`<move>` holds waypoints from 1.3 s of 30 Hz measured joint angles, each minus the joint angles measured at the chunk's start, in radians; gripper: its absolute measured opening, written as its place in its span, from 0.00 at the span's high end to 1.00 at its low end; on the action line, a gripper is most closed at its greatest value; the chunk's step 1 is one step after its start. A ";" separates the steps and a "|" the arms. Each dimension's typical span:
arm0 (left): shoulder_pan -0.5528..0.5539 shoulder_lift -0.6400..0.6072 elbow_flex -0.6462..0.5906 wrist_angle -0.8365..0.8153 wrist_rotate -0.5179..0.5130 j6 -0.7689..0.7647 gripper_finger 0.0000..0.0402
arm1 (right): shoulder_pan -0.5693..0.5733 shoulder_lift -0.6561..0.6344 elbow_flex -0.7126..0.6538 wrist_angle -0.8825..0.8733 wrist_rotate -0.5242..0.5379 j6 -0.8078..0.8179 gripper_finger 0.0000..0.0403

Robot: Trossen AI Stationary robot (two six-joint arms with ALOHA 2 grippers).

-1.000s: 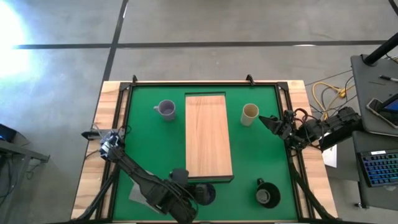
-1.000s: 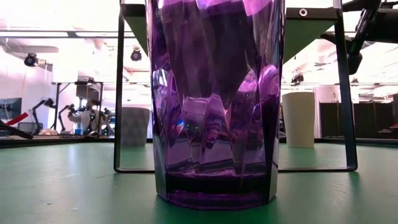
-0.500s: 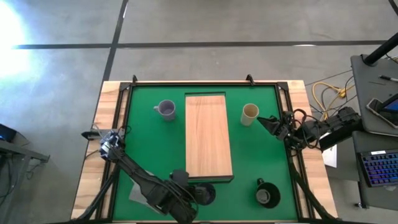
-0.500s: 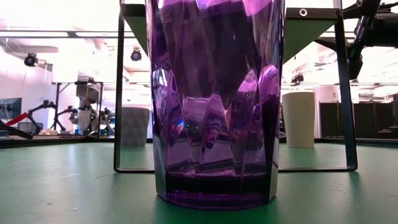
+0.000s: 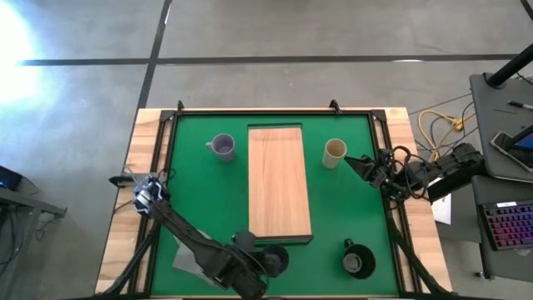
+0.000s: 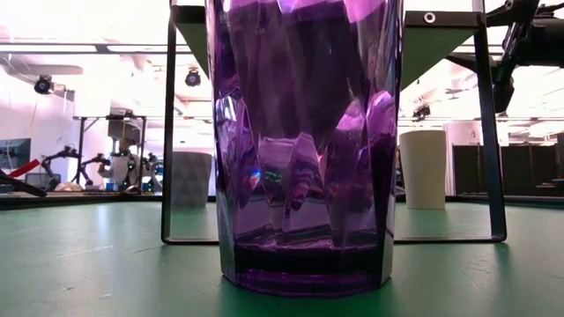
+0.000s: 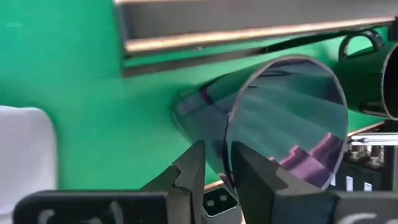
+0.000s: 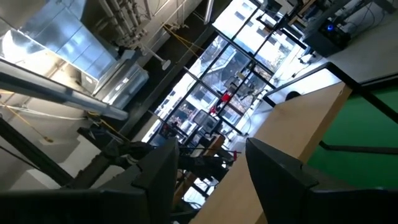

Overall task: Stack small to large cups/mugs on shelf
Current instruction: Put the violet cup on the shelf

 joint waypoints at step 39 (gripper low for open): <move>0.026 -0.071 0.031 0.133 -0.065 0.155 1.00 | 0.000 -0.001 0.000 -0.019 0.001 0.002 0.55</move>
